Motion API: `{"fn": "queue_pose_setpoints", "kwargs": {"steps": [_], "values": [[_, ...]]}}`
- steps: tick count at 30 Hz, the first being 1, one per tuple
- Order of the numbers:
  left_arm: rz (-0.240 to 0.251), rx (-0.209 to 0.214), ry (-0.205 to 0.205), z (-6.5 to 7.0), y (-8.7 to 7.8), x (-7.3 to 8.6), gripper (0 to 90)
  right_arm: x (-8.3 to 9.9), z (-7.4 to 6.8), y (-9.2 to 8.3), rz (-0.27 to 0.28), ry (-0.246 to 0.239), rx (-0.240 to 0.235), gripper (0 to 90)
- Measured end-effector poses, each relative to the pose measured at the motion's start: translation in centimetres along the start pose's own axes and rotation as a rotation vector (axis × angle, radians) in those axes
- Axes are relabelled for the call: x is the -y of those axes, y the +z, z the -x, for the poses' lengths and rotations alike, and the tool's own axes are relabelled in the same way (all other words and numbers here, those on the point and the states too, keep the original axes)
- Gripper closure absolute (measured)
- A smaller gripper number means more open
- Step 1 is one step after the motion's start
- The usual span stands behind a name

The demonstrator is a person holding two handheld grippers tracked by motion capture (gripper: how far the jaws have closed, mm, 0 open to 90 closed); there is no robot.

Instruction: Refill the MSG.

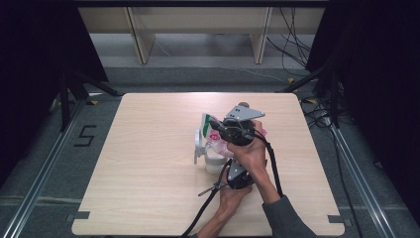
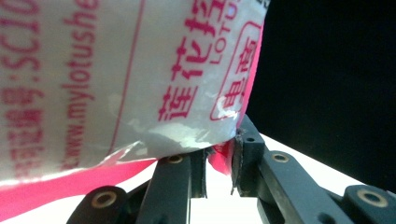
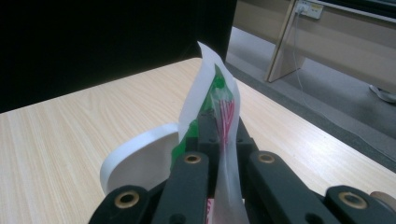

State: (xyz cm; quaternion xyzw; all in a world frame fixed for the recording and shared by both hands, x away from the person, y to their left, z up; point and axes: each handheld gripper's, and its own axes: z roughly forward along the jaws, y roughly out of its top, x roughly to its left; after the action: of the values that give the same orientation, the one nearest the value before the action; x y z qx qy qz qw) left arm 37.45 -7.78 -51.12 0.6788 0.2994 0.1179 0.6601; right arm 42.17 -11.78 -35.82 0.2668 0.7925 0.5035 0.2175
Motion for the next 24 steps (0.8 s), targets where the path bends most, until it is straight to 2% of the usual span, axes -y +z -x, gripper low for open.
{"fn": "queue_pose_setpoints", "kwargs": {"steps": [2,4,6,7,8,9,13,15,24], "values": [[0.001,0.002,-0.008,-0.06,0.00,-0.03,78.0,-0.01,0.06,0.01,0.004,-0.012,0.006,88.7],[0.002,0.000,-0.007,-0.07,0.01,-0.02,78.0,0.01,-0.13,0.13,0.008,0.000,0.008,88.7],[0.004,-0.001,-0.009,-0.09,0.02,-0.07,78.0,0.01,-0.08,0.27,0.008,-0.019,-0.007,88.7],[0.005,0.000,-0.009,-0.09,0.01,-0.09,78.0,-0.03,-0.13,0.15,-0.002,-0.029,0.012,88.8],[0.007,-0.003,-0.004,-0.11,0.04,-0.08,78.0,0.02,-0.43,0.26,-0.001,-0.007,0.018,88.7],[0.009,-0.003,-0.004,-0.10,0.04,-0.09,78.0,-0.07,-0.43,0.20,-0.016,-0.016,0.001,88.7],[0.004,0.003,-0.008,-0.13,0.05,-0.09,78.0,-0.07,-0.20,0.27,-0.001,-0.029,0.013,88.7],[0.004,0.000,-0.008,-0.16,0.03,-0.10,78.1,-0.06,-0.21,0.34,-0.010,-0.013,-0.012,88.8],[0.005,0.005,-0.019,-0.26,0.11,-0.21,78.0,-0.10,-0.05,0.47,0.004,-0.014,0.015,88.8]]}}
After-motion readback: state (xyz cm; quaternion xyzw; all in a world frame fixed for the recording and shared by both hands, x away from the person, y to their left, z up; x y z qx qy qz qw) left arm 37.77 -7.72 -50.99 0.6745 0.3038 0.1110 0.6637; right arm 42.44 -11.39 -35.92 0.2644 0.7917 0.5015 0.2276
